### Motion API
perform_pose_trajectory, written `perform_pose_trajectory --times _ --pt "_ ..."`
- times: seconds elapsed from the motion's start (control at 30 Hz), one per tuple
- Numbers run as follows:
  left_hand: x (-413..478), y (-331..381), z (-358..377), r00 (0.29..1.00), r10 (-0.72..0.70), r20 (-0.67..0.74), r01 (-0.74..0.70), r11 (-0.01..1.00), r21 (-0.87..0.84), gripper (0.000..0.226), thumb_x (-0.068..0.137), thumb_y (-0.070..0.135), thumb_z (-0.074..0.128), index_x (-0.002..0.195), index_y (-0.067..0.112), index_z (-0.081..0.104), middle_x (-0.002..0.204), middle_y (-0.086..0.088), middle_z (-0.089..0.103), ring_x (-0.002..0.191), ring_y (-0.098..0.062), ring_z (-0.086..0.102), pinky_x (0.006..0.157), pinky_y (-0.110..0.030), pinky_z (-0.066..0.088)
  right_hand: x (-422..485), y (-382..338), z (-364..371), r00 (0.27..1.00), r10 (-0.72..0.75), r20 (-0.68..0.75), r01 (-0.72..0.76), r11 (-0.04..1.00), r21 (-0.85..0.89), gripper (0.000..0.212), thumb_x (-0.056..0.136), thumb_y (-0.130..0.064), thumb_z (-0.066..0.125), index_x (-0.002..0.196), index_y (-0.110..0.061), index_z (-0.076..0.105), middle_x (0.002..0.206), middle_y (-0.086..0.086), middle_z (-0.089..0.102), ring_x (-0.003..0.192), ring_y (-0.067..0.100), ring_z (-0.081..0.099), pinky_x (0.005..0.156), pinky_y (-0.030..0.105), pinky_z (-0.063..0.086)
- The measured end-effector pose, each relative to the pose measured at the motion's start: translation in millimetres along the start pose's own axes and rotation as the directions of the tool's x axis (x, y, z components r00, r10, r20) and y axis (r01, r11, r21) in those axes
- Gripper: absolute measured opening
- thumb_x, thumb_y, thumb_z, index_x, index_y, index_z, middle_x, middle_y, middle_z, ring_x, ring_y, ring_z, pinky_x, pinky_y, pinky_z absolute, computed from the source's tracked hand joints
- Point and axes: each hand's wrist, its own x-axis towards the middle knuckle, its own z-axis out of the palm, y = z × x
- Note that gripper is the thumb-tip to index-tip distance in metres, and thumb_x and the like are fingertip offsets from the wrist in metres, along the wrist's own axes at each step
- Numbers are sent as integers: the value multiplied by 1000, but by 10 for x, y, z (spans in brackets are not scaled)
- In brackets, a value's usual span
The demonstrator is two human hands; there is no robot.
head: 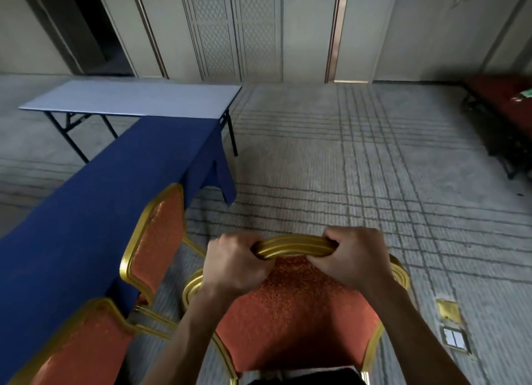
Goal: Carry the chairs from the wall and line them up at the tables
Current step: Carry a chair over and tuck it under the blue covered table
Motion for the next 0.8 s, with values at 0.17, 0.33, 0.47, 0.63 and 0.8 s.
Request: perform_pose_trajectory --times 0.17,0.33,0.47,0.63,0.8 --pt "816 -226 13 999 -32 -18 32 999 -8 29 68 38 68 51 36 43 48 17 47 47 -6 47 51 -23 34 940 101 299 995 -98 -21 98 995 0 50 63 -67 67 54 -21 51 44 -8 48 42 10 50 48 24 40" --pt "1596 -576 320 992 -123 -38 124 992 28 22 69 40 66 57 25 57 51 12 53 48 -8 52 50 -31 46 1829 330 846 983 -185 -4 185 980 71 51 65 -66 65 53 -21 44 45 -6 49 43 13 52 47 25 36" --pt "2217 -691 664 984 -161 -71 168 982 92 27 71 39 72 57 24 54 53 12 53 48 -8 51 51 -27 43 2470 679 1271 981 -186 44 180 977 114 54 64 -71 63 54 -20 50 45 -7 51 43 10 52 46 24 33" --pt "2908 -826 905 957 -258 -135 278 947 163 30 68 43 74 57 24 52 51 14 48 46 -7 46 50 -29 44 3307 987 1763 955 -283 84 254 932 259 53 67 -65 73 54 -19 51 45 -6 51 42 14 53 44 28 42" --pt "3449 -938 942 919 -343 -196 379 905 193 30 66 43 73 56 20 56 48 13 48 43 -8 44 45 -26 40 4047 1056 2104 920 -371 124 321 898 301 51 66 -65 72 56 -20 51 47 -6 52 44 16 55 44 27 41"
